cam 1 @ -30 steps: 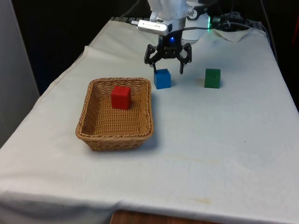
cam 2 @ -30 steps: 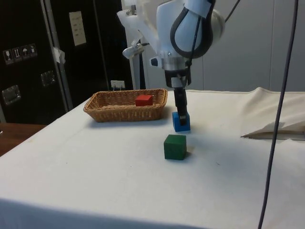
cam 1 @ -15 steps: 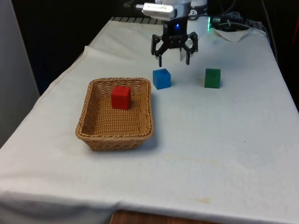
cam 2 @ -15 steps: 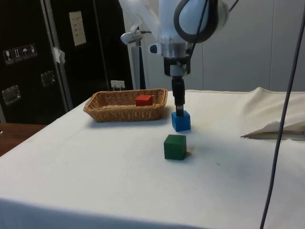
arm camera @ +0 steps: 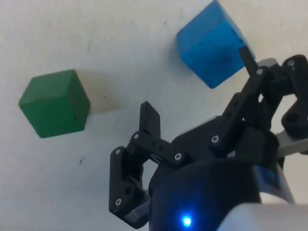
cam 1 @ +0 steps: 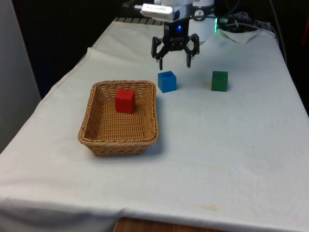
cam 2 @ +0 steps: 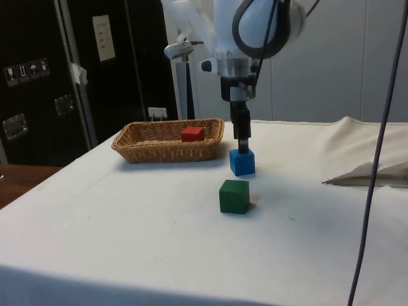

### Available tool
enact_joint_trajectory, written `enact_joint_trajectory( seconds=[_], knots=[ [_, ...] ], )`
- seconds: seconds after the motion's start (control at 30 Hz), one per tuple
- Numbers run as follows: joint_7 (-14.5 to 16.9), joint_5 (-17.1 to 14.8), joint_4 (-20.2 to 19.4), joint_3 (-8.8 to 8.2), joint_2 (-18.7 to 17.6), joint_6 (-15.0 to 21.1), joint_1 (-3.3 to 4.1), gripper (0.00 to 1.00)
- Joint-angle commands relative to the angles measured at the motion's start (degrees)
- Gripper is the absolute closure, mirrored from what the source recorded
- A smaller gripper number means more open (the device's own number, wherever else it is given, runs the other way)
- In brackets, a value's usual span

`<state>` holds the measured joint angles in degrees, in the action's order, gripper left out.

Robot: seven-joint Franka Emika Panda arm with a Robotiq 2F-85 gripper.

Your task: Pick up exactly two blocks and place them into the basket.

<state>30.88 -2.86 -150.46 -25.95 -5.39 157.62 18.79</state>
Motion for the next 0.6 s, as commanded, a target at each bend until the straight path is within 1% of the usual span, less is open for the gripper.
enact_joint_trajectory(
  seconds=[0.0,0.03,0.07,0.1,0.27,0.3,0.33,0.4,0.57],
  knots=[
    [0.52,0.69,0.11,-0.46,-0.34,0.52,-0.23,0.0],
    [0.52,0.0,0.0,-0.29,0.0,0.0,-0.06,0.0],
    [1.38,0.63,0.17,-0.97,-0.46,0.57,-0.23,0.0],
    [1.83,0.63,0.23,-1.26,-0.52,0.63,-0.23,0.0],
    [3.78,0.11,0.74,-2.01,-1.6,0.92,-0.17,0.0],
    [3.72,0.0,0.57,-2.06,-1.09,0.29,-0.11,0.0],
    [3.95,-0.11,0.86,-1.95,-1.89,1.09,-0.11,0.0],
    [4.13,-0.46,1.03,-1.72,-2.58,1.43,-0.06,0.0],
    [4.41,-0.97,1.78,-0.92,-5.61,3.04,-0.29,0.0]
  ],
)
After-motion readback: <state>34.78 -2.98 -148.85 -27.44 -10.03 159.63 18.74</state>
